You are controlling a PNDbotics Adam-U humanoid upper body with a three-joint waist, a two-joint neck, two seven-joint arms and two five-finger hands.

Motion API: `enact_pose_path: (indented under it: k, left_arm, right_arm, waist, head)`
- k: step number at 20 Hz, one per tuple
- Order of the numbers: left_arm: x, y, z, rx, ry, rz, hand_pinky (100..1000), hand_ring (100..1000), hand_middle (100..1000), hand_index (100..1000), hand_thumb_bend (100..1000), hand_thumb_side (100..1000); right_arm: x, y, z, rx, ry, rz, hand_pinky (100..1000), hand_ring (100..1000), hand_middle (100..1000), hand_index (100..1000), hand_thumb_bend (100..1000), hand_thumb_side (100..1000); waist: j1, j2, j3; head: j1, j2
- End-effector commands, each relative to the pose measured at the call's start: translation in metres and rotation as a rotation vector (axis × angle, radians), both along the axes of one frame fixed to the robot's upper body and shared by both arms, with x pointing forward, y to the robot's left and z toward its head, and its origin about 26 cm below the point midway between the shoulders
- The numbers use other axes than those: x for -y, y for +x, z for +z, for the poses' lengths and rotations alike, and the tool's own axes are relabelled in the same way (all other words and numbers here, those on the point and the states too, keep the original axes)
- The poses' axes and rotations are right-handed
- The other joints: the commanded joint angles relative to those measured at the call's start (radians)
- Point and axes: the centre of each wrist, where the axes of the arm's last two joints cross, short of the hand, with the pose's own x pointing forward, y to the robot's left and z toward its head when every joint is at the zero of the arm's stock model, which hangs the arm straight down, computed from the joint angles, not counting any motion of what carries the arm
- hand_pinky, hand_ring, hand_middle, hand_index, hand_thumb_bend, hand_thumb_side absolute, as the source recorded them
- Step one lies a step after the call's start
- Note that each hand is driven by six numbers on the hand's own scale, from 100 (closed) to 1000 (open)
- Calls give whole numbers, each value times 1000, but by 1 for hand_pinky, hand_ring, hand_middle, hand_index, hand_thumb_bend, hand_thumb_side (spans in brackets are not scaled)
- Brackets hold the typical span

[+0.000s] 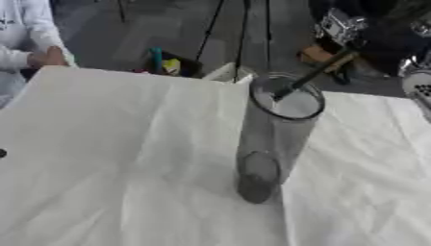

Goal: Arrange flowers into the vase.

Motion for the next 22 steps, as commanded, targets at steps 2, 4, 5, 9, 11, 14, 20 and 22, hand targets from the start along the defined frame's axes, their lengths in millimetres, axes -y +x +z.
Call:
enact_pose_path:
  k: [2,4,5,9,11,14,20,22]
  left_arm:
    - [1,-3,6,23,9,-3,537,689,696,894,100,1000]
    - [1,-2,6,22,9,-3,537,689,696,894,100,1000]
    - [2,-2,6,22,9,-3,537,689,696,893,100,1000]
    - [2,-3,6,21,9,-2,537,689,696,893,100,1000]
    - [2,-2,6,20,9,-3,536,689,696,893,100,1000]
    - [2,-2,6,20,9,-2,537,689,696,893,100,1000]
    - [2,-3,5,17,9,-3,536,688,697,893,100,1000]
    - [2,-3,5,17,9,-4,537,689,697,894,100,1000]
  right_arm:
    - [4,-2,12,25,-47,-17,100,105,100,141,100,183]
    - [3,-1,12,11,-56,-11,100,104,100,149,100,176]
    - [2,0,12,3,-60,-8,100,103,100,154,100,172]
    - [1,1,11,-30,-73,3,100,104,100,178,100,175]
    - [0,2,11,-43,-83,3,100,110,100,214,100,177]
    - [0,3,12,-58,-97,-6,100,119,100,264,100,192]
    - [0,6,13,-74,-104,-11,107,175,100,324,100,187]
    - [-1,7,13,-90,-101,-6,120,186,100,335,100,201]
  waist:
    - [-13,-1,2]
    - [-14,-1,2]
    - [-15,-1,3]
    - [-16,0,4]
    - [-16,0,5]
    - [-17,-1,5]
    - [-16,-2,5]
    - [-16,-3,5]
  head:
    - [-3,-11]
    - [-4,-11]
    - [-4,-11]
    - [-3,-10]
    - [-4,-10]
    - [-5,-10]
    - [-6,-10]
    - [-6,-10]
